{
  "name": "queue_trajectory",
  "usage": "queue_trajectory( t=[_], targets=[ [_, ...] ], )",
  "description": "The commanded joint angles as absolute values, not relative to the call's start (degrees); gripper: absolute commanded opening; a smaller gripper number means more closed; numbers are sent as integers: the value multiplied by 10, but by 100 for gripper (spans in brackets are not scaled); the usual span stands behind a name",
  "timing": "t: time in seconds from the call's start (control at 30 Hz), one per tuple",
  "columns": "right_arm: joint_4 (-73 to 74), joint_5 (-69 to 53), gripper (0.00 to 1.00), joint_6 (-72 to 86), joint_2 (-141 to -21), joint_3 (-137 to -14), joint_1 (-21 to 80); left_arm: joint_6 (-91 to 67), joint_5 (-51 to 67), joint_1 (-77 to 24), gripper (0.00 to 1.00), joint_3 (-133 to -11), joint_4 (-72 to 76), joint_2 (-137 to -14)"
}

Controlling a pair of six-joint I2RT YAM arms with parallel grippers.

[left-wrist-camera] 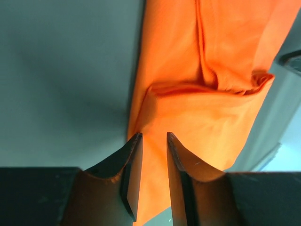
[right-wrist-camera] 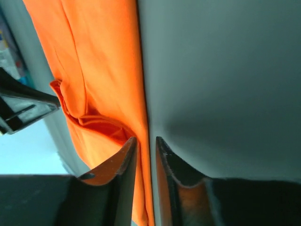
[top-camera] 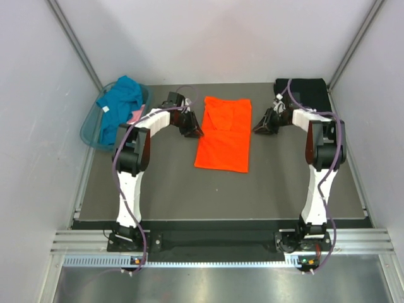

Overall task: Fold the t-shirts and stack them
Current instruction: Fold the tshirt

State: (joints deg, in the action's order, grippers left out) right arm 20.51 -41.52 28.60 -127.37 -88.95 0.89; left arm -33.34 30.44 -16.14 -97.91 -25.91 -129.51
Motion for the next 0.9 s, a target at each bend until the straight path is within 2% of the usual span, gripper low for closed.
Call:
queue_trajectory(
  t=[0.0,0.03,0.2,0.27,0.4,0.5,0.67,0.87],
  targets=[
    [266,-351,25,234,-1188,-890,18,-279,256,-155,33,-969,-318,-1229],
    [273,-342,30,232,-1180,-883,26,-286,264,-150,32,-966,-317,-1226],
    [245,-359,42,231,-1095,-748,50,-282,290,-142,35,-917,-328,-1200],
    [219,-376,49,240,-1049,-669,60,-265,296,-143,44,-894,-335,-1181],
    [166,-431,51,258,-1005,-573,76,-255,301,-143,50,-811,-336,-1127],
    [136,-459,54,260,-980,-509,81,-265,302,-143,51,-751,-317,-1105],
    [123,-436,56,241,-957,-447,81,-290,316,-158,52,-705,-295,-1106],
    [85,-441,54,251,-990,-433,81,-327,305,-163,46,-672,-277,-1109]
  ],
)
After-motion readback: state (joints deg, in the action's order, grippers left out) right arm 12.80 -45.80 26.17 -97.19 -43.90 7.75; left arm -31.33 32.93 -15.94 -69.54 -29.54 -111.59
